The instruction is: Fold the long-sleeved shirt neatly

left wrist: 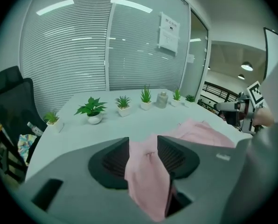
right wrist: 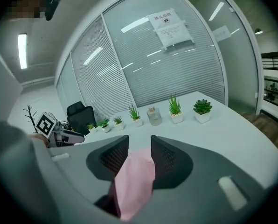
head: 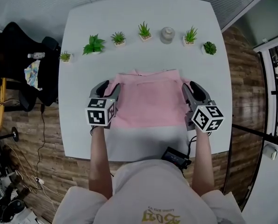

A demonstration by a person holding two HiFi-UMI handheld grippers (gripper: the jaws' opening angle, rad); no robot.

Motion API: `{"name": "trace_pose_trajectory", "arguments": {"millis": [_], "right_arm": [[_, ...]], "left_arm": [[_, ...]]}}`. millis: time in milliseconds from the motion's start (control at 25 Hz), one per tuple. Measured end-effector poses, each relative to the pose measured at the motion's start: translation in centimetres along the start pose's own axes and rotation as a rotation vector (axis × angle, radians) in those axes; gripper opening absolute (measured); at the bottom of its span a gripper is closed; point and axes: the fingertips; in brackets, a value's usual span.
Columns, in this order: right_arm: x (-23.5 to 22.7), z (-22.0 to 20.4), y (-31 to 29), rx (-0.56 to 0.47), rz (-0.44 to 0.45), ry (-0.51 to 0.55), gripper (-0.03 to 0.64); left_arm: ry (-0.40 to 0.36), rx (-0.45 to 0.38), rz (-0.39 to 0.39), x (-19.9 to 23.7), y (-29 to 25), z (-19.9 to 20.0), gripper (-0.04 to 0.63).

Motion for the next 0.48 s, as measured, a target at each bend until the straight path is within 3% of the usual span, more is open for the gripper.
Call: {"name": "trace_pose_trajectory", "arguments": {"millis": [480], "right_arm": [[3.5,-0.3,5.3,-0.069,0.028,0.016,0.129]], "left_arm": [[-0.012,-0.079,0.008,-2.5,5.5,1.0,0.189]]}}
Point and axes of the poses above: the fingertips, and each gripper's own axes: y backward along the fingers, x to its left, z out of its top, and after that the axes turned 11 degrees about -y, right-handed
